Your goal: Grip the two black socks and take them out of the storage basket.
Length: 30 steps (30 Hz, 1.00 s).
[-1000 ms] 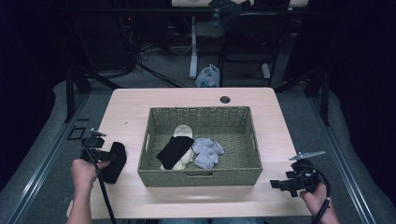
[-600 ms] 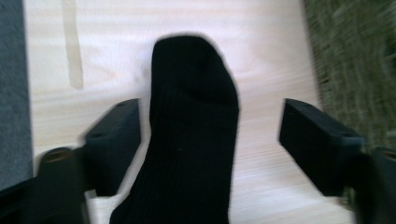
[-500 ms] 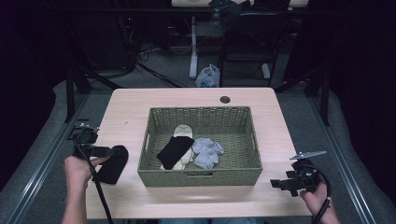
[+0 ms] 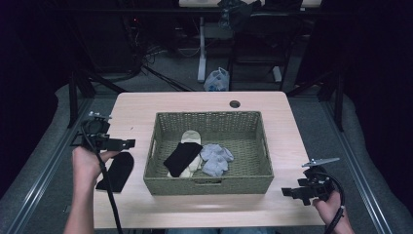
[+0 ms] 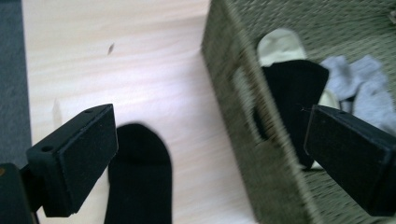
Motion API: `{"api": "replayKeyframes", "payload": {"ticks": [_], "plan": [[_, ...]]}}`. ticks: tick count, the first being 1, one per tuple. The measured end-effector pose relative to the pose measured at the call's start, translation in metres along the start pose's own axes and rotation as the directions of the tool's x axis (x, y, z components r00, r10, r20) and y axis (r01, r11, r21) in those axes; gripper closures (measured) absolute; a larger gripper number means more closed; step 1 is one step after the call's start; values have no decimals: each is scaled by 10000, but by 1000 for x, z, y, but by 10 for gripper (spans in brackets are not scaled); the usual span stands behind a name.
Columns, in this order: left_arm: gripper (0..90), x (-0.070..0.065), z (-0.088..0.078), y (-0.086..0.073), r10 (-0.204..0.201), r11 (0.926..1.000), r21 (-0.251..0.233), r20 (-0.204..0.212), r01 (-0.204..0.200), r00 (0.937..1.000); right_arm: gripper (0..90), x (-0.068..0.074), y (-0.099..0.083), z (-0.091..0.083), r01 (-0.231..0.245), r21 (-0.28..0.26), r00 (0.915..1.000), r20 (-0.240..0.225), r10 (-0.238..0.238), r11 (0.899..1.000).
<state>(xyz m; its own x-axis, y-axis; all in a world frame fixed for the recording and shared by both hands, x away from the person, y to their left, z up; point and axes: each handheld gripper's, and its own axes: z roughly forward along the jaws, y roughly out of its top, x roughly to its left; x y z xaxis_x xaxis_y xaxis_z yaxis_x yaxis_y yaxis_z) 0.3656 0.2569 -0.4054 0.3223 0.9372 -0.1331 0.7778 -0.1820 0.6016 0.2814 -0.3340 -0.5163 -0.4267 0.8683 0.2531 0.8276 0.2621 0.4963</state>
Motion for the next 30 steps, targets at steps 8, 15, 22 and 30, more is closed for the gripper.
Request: {"api": "replayKeyframes", "payload": {"ticks": [8,15,22,30], "plan": [[17,-45,23,35,1010,9943,296,439,-1024,9939,162,-2,0,0,-37,20,10000,-42,37,10000],[17,-75,57,46,1634,9817,854,798,-1701,9833,163,-3,0,0,-129,-21,9999,-61,129,9999],[17,-92,84,50,1967,9673,1412,1063,-2106,9747,163,-3,0,0,-100,2,9999,-95,100,9999],[21,-102,107,50,2208,9515,1906,1231,-2414,9675,163,-3,0,0,-100,23,9999,-113,100,9999]]}}
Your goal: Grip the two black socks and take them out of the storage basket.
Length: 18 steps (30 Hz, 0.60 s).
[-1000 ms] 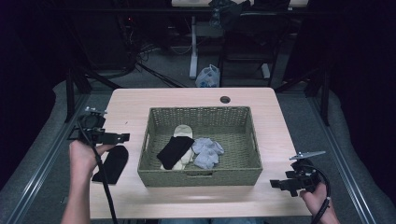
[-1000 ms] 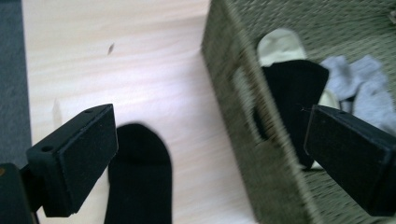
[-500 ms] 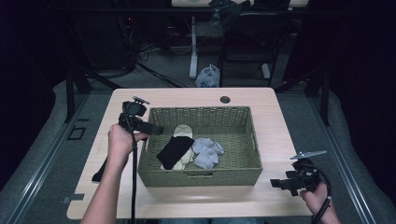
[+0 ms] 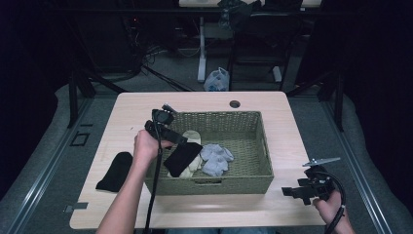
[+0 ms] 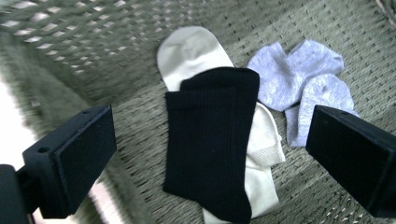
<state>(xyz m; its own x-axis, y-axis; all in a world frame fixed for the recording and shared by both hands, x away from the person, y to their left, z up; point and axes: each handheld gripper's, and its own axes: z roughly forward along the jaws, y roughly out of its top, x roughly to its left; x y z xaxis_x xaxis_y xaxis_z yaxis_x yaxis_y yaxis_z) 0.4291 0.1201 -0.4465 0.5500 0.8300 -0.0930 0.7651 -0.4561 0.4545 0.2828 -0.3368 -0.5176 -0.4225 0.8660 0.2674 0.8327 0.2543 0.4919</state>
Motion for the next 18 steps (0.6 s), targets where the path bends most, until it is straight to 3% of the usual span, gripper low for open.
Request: {"api": "replayKeyframes", "payload": {"ticks": [12,18], "plan": [[91,-7,42,4,178,9952,961,306,-207,9994,163,0,0,0,-18,-23,10000,-16,18,10000],[147,-9,62,6,273,9858,1641,524,-356,9983,163,0,0,0,-79,-65,10000,15,79,9999]]}}
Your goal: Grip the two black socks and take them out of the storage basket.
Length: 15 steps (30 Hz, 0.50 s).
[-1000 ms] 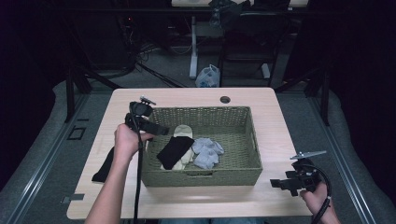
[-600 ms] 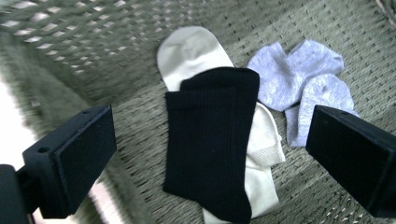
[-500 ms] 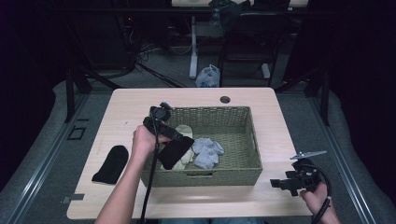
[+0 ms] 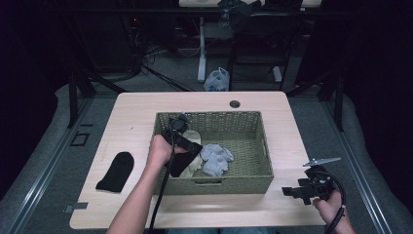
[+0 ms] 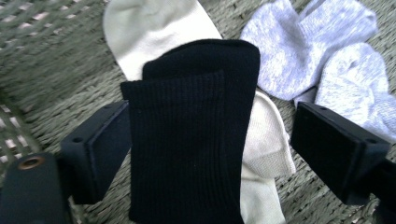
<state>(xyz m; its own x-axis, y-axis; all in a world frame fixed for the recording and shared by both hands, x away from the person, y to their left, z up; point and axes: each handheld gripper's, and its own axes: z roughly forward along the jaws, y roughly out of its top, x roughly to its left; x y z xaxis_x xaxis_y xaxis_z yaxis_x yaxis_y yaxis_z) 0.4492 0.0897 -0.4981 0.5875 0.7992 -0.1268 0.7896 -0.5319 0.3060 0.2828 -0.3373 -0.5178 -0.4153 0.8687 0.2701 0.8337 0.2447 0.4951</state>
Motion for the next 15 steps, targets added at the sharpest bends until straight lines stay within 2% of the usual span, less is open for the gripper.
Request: {"api": "replayKeyframes", "payload": {"ticks": [5,10,13,15], "plan": [[186,0,12,2,45,9988,494,-93,-40,9999,163,0,0,0,-6,-3,10000,-3,6,10000],[231,3,26,3,-82,9957,921,-55,86,10000,163,0,0,0,-9,-4,10000,-2,9,10000],[300,3,33,3,-106,9932,1158,-214,130,9997,163,0,0,0,-14,-1,10000,10,14,10000],[389,3,35,4,-28,9919,1267,-456,86,9990,163,0,0,0,-17,-3,10000,17,17,10000]]}}
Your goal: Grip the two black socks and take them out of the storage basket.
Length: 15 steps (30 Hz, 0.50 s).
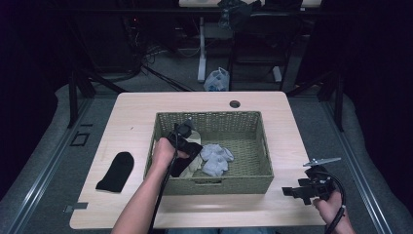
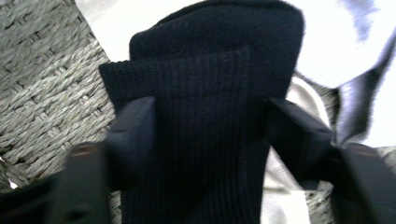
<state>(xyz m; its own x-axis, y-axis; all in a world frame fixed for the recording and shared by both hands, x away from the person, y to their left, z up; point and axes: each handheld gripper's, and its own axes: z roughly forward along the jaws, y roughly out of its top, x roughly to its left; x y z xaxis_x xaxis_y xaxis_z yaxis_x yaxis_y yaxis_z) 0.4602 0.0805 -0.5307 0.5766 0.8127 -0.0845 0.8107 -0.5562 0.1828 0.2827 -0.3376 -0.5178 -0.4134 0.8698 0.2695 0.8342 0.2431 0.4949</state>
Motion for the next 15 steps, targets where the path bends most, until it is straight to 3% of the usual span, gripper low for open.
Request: {"api": "replayKeyframes", "payload": {"ticks": [5,9,15], "plan": [[554,1,2,-1,-13,10000,-16,-169,13,9999,163,0,0,0,-6,2,10000,-10,6,10000],[751,0,-1,-1,98,9999,-75,-273,-101,9996,163,1,0,0,-9,-2,10000,-13,9,10000],[789,2,-11,-5,155,9991,-384,-308,-167,9994,163,0,0,0,-1,22,10000,-6,1,10000]]}}
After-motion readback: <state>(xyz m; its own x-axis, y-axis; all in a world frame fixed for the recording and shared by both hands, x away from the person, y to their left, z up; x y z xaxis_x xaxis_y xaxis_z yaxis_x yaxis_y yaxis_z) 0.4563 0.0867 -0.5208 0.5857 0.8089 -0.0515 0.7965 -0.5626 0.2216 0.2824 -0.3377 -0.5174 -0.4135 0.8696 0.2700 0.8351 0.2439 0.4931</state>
